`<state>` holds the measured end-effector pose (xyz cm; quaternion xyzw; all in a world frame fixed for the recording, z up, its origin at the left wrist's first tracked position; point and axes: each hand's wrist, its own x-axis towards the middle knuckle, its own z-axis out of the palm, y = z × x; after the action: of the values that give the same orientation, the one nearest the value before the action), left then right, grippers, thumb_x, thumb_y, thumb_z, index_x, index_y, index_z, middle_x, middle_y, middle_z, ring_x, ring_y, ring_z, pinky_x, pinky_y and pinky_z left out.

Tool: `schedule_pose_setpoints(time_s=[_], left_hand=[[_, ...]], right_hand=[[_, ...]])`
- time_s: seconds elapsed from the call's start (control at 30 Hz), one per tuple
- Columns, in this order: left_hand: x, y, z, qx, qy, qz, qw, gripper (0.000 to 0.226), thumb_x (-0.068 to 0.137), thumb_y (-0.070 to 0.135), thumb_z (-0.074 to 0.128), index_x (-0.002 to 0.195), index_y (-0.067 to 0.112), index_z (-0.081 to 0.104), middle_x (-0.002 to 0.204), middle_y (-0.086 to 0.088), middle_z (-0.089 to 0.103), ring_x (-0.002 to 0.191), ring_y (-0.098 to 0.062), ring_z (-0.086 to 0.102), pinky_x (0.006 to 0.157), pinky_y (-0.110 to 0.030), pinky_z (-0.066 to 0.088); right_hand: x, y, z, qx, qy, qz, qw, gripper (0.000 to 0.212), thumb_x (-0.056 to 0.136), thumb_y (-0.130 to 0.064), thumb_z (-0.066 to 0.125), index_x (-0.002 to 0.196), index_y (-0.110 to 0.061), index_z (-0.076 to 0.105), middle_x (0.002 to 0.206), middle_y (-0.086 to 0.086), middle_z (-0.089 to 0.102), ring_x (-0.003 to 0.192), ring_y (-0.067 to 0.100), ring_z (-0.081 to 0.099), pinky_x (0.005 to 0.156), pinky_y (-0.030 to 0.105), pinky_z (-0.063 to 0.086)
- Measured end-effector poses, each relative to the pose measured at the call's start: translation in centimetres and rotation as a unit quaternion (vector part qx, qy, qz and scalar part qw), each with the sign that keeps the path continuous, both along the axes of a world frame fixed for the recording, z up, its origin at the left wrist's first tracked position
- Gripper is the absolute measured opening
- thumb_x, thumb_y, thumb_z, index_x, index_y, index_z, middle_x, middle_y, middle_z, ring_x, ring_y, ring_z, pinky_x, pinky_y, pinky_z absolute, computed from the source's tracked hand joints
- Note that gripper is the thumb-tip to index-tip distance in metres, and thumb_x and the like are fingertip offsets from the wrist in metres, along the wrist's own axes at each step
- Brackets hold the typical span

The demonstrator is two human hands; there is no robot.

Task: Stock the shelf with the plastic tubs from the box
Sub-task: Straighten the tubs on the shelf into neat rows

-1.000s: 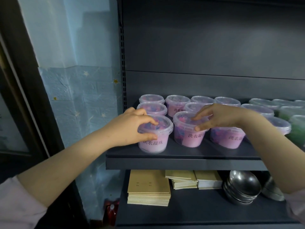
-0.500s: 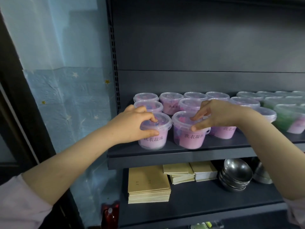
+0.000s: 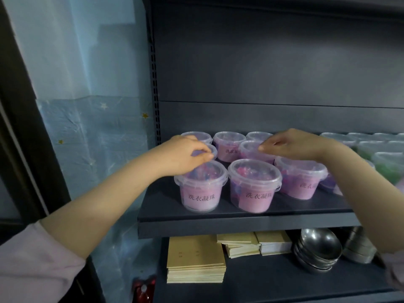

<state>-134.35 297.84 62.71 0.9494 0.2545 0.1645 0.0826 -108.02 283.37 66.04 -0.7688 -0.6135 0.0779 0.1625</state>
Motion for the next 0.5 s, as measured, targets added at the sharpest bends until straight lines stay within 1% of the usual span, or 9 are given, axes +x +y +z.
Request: schedule_pose_setpoints(time_s=[0.07,0.1,0.17,0.23,0.33,0.37,0.4,0.47,0.5], left_hand=[[1.6,0.5,0.0,0.012,0.012,0.020,1.000,0.047,0.091,0.056,0.041,0.131,0.035,0.053,0.142,0.006,0.046,0.132,-0.020,0.038,0.108,-0.042,0.033],[2.3,0.7,-0.2,-0.001,0.020,0.027,0.999,0.049,0.092,0.054,0.043,0.135,0.031,0.049,0.147,0.007,0.040,0.135,-0.020,0.034,0.110,-0.041,0.031],[3.5,1.1,-0.8,-0.023,0.041,0.035,0.998,0.059,0.092,0.054,0.043,0.142,0.024,0.040,0.153,0.005,0.032,0.140,-0.019,0.029,0.113,-0.038,0.028],[4.0,1.5,-1.8,-0.025,0.074,0.044,0.996,0.064,0.092,0.056,0.041,0.146,0.021,0.034,0.156,0.001,0.027,0.143,-0.020,0.024,0.115,-0.035,0.023],[3.8,2.0,-2.8,-0.025,0.095,0.057,0.994,0.065,0.092,0.062,0.031,0.148,0.028,0.028,0.158,0.004,0.021,0.145,-0.019,0.016,0.117,-0.034,0.016],[3.7,2.1,-2.9,-0.026,0.094,0.060,0.993,0.067,0.091,0.064,0.029,0.149,0.030,0.025,0.158,0.005,0.019,0.146,-0.019,0.014,0.118,-0.036,0.015],[3.6,2.0,-3.0,-0.026,0.095,0.061,0.993,0.068,0.090,0.065,0.028,0.149,0.031,0.023,0.159,0.006,0.017,0.146,-0.018,0.013,0.118,-0.037,0.015],[3.6,2.0,-3.0,-0.024,0.092,0.060,0.994,0.068,0.090,0.066,0.028,0.149,0.032,0.023,0.158,0.007,0.018,0.146,-0.018,0.014,0.118,-0.036,0.015],[3.6,2.0,-3.0,-0.023,0.089,0.059,0.994,0.068,0.091,0.065,0.028,0.149,0.032,0.024,0.158,0.007,0.019,0.145,-0.017,0.015,0.117,-0.034,0.016]], right_hand=[[1.4,1.6,-0.1,0.000,-0.017,-0.021,1.000,0.062,0.078,-0.075,0.044,0.121,-0.035,0.064,0.134,-0.007,0.058,0.122,0.016,0.053,0.109,0.039,0.037],[2.1,2.5,-0.2,-0.013,-0.027,-0.026,0.999,0.059,0.085,-0.070,0.041,0.128,-0.033,0.060,0.139,-0.006,0.054,0.126,0.017,0.050,0.111,0.039,0.034],[3.0,4.1,-0.8,-0.051,-0.038,-0.046,0.997,0.060,0.090,-0.067,0.035,0.134,-0.031,0.054,0.145,-0.005,0.048,0.132,0.019,0.045,0.113,0.036,0.030],[3.4,5.2,-1.3,-0.073,-0.036,-0.066,0.994,0.061,0.092,-0.066,0.032,0.134,-0.029,0.055,0.147,-0.004,0.046,0.134,0.019,0.043,0.109,0.031,0.027],[3.6,5.9,-1.5,-0.072,-0.027,-0.059,0.995,0.052,0.094,-0.063,0.032,0.126,-0.035,0.062,0.144,-0.009,0.050,0.130,0.014,0.046,0.098,0.023,0.027],[3.5,5.8,-1.5,-0.070,-0.016,-0.047,0.996,0.049,0.094,-0.063,0.033,0.123,-0.037,0.063,0.141,-0.012,0.052,0.129,0.012,0.046,0.098,0.021,0.027],[3.3,5.8,-1.5,-0.071,0.004,-0.030,0.997,0.048,0.093,-0.063,0.035,0.121,-0.037,0.064,0.139,-0.014,0.053,0.130,0.010,0.046,0.102,0.021,0.027],[2.5,6.3,-1.9,-0.074,0.037,0.007,0.997,0.050,0.090,-0.064,0.039,0.120,-0.035,0.066,0.137,-0.016,0.055,0.129,0.010,0.047,0.113,0.029,0.028],[2.0,6.6,-2.1,-0.077,0.032,0.021,0.996,0.053,0.089,-0.065,0.039,0.122,-0.033,0.065,0.137,-0.014,0.055,0.128,0.011,0.048,0.114,0.033,0.030]])
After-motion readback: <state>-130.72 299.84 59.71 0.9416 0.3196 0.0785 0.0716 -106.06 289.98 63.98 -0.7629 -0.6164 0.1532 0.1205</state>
